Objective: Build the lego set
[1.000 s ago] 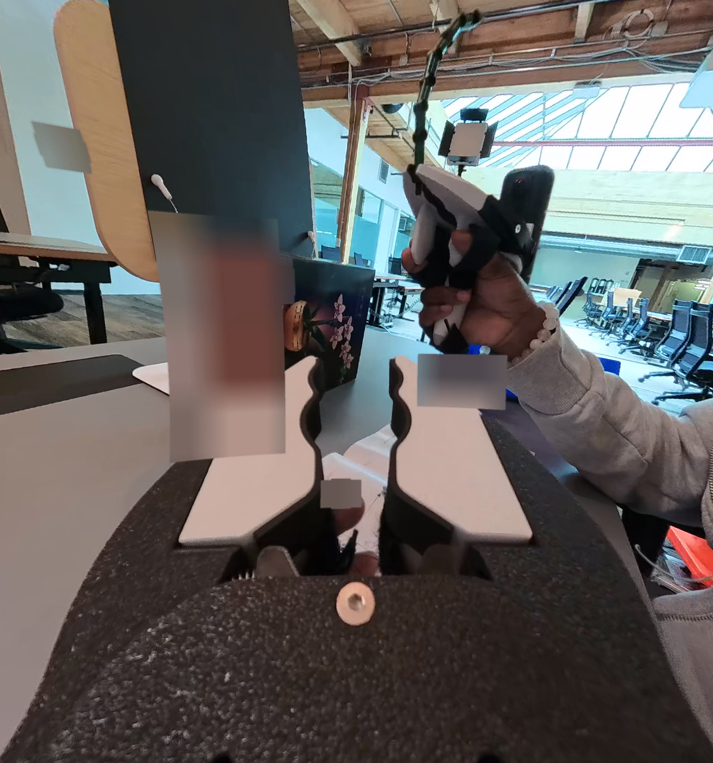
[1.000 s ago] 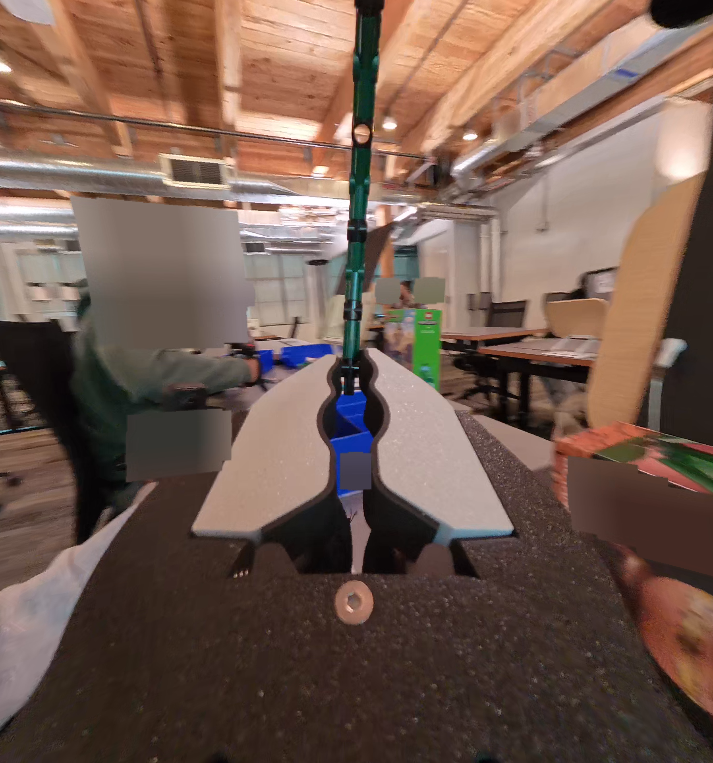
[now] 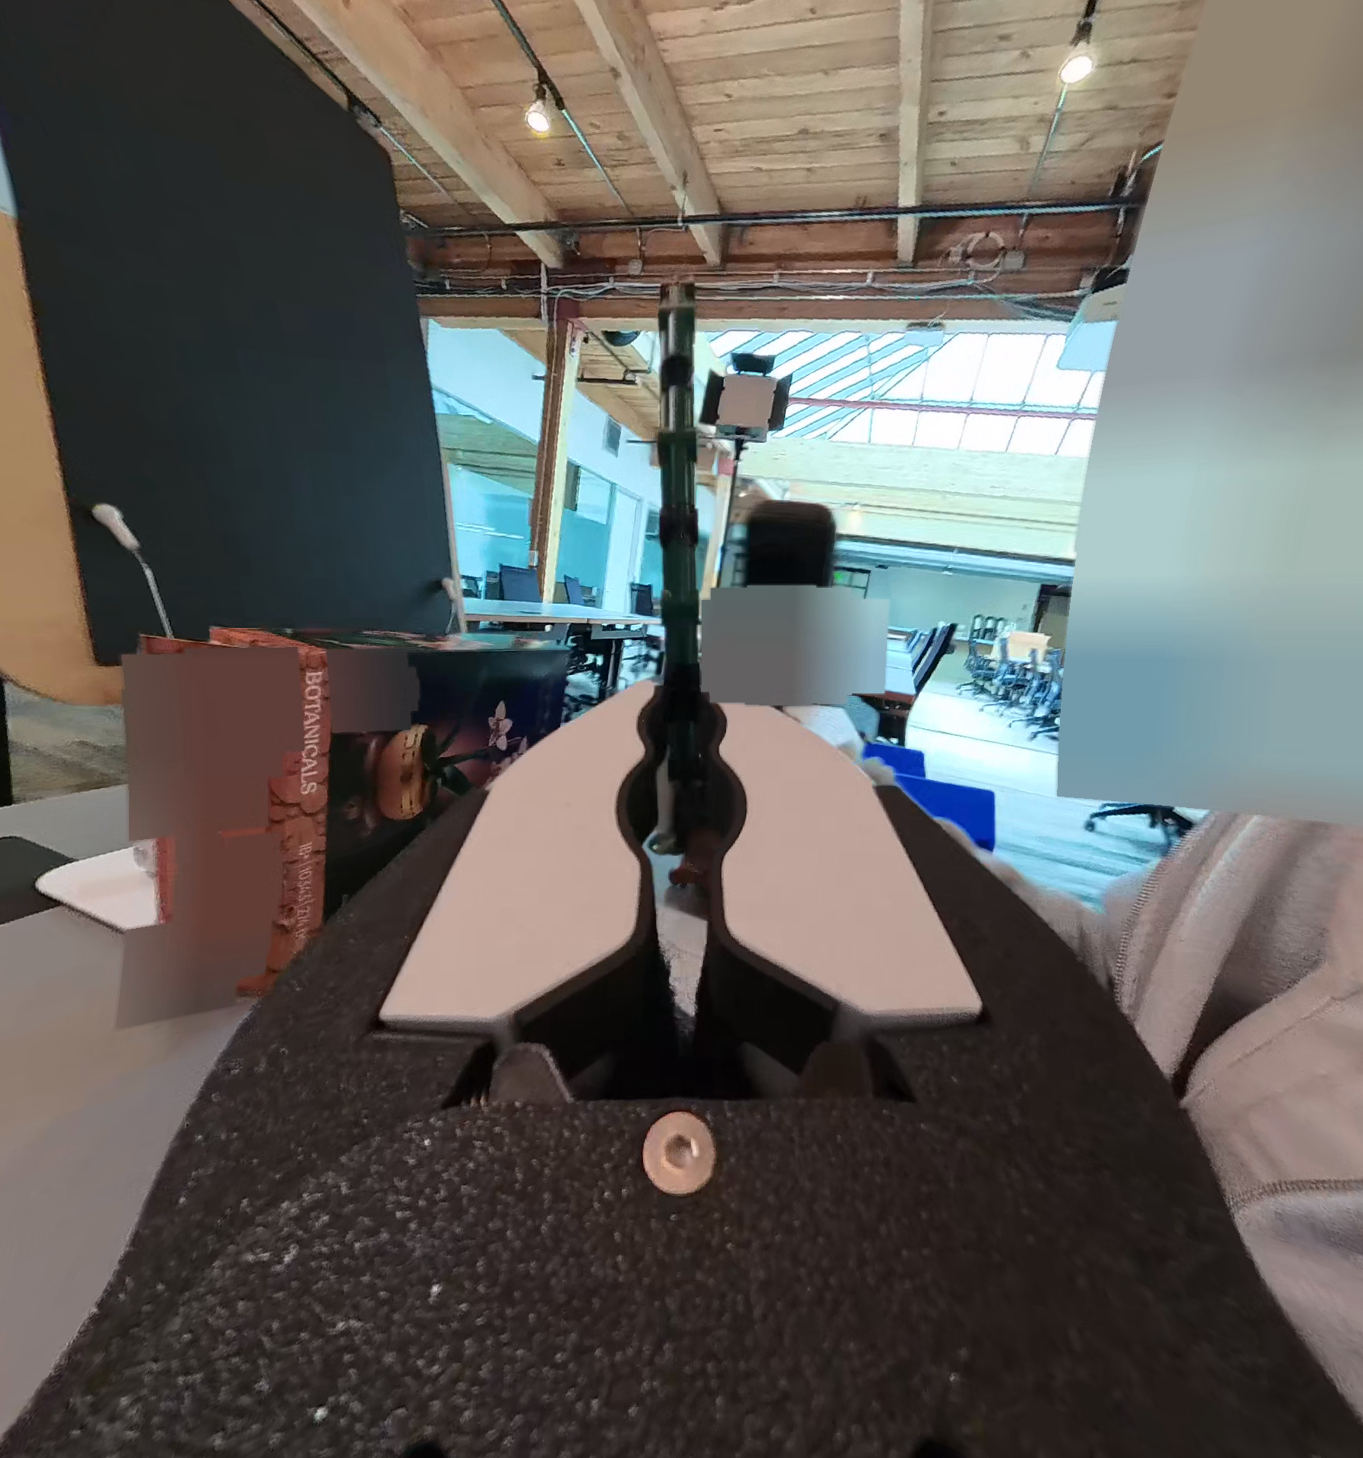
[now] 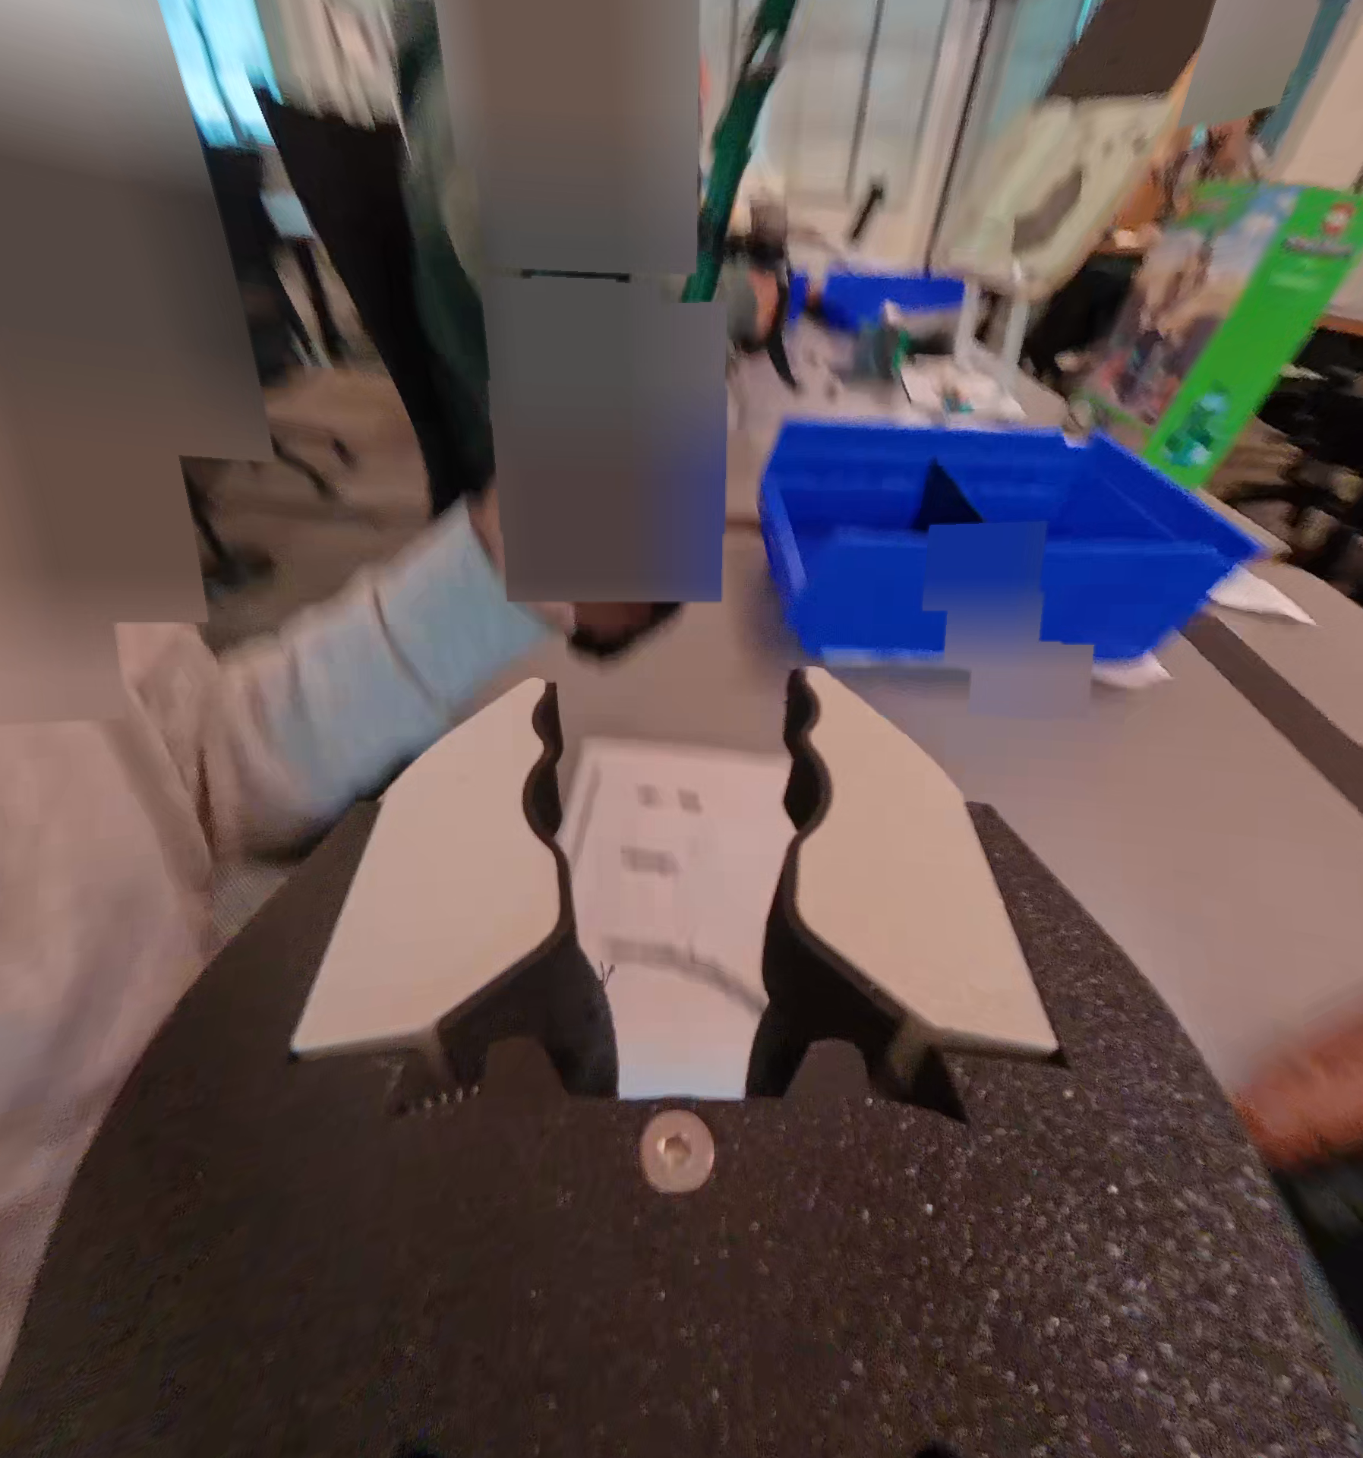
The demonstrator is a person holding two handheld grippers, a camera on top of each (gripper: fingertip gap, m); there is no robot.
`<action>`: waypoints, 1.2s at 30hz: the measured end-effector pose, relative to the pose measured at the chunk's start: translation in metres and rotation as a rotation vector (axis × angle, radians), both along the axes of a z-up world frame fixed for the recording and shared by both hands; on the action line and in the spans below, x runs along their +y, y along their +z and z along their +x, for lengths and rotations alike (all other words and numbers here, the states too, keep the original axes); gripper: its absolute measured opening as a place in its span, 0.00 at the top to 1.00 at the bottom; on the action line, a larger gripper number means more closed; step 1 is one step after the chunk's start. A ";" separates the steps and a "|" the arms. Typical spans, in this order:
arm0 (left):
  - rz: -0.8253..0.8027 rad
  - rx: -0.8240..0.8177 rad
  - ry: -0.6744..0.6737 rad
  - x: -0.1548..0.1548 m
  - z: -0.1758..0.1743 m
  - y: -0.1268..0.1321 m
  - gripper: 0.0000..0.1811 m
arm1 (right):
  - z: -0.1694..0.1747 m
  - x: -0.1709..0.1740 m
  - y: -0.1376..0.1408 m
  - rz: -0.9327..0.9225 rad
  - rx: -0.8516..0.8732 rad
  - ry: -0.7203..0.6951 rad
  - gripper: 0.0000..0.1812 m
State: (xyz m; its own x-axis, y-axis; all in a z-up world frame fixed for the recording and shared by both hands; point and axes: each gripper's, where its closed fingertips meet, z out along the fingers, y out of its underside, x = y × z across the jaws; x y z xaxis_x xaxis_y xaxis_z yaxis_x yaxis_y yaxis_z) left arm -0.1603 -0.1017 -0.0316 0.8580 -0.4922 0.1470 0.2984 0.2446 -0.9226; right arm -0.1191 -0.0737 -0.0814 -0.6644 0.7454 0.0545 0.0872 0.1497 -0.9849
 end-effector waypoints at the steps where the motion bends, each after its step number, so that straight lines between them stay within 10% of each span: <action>1: -0.016 0.012 0.028 -0.003 -0.005 -0.001 0.97 | 0.020 0.009 -0.017 0.117 -0.031 -0.025 0.73; 10: -0.066 0.065 0.069 -0.016 -0.014 -0.008 0.97 | 0.185 0.073 -0.154 0.493 -0.645 -0.138 0.79; 36: -0.090 0.072 0.035 -0.002 -0.009 -0.020 0.96 | 0.210 0.104 -0.174 0.524 -0.757 -0.021 0.92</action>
State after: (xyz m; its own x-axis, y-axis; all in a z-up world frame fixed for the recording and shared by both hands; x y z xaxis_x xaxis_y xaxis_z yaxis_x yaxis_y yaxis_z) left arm -0.1689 -0.1035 -0.0512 0.8841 -0.4497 0.1272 0.2238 0.1686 -0.9599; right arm 0.0912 0.0304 -0.2553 -0.6470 0.7605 -0.0548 0.6885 0.5518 -0.4706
